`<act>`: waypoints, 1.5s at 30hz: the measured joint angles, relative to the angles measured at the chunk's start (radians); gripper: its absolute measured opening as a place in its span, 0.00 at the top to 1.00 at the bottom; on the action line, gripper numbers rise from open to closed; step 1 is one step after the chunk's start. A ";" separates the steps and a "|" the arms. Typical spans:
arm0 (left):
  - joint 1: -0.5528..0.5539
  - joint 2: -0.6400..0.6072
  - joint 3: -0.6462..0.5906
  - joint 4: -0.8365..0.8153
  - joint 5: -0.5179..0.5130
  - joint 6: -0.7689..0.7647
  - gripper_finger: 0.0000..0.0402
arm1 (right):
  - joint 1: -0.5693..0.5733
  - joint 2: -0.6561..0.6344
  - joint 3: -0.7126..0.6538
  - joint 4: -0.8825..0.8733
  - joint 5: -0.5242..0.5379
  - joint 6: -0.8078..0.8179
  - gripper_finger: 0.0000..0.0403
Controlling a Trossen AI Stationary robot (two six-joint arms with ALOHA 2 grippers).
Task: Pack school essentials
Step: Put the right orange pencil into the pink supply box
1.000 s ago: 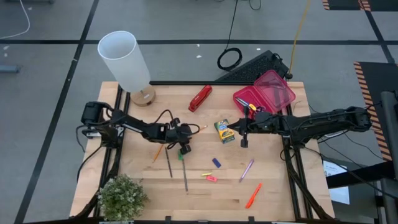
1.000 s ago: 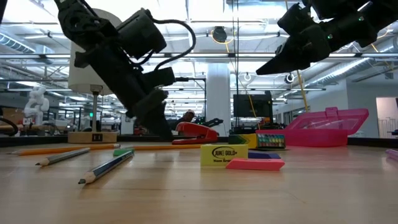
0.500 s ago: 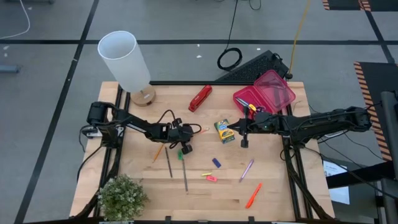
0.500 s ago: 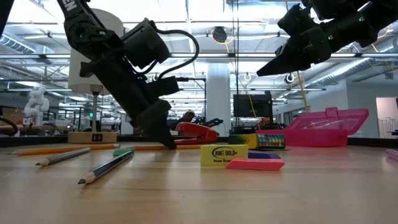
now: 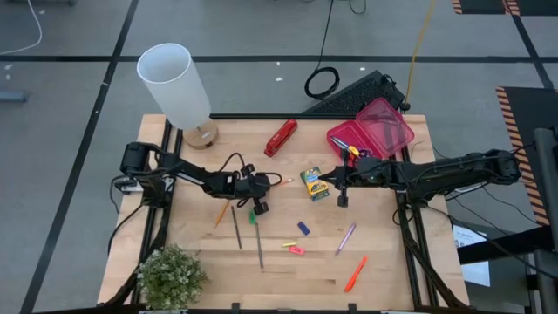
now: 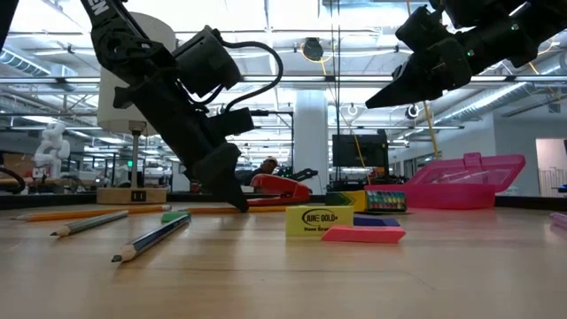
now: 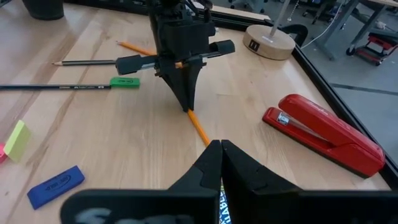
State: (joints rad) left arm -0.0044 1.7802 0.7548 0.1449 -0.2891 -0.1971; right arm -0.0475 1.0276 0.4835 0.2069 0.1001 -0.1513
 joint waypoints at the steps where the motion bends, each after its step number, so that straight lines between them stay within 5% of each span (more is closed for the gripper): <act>1: 0.000 -0.001 0.001 0.005 0.001 0.004 0.99 | 0.000 0.003 0.000 0.003 0.000 0.000 1.00; 10: -0.001 -0.044 0.001 -0.024 0.025 0.003 0.99 | 0.000 0.142 0.002 0.139 0.001 0.029 0.99; 17: -0.012 -0.089 0.000 -0.080 0.025 -0.007 0.99 | -0.005 0.375 0.052 0.307 -0.054 0.036 0.85; 23: -0.024 -0.094 0.001 -0.103 0.027 -0.019 0.99 | -0.052 0.578 0.271 0.123 -0.227 -0.099 0.71; 30: -0.065 -0.124 0.000 -0.159 0.027 -0.037 0.99 | -0.143 0.800 0.507 -0.003 -0.423 -0.179 0.68; 45: -0.134 -0.284 -0.109 -0.200 -0.029 -0.022 0.99 | -0.186 1.033 0.703 -0.062 -0.440 -0.237 0.69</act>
State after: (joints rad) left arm -0.1385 1.4964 0.6459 -0.0554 -0.3182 -0.2194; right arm -0.2339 2.0609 1.1866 0.1451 -0.3400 -0.3883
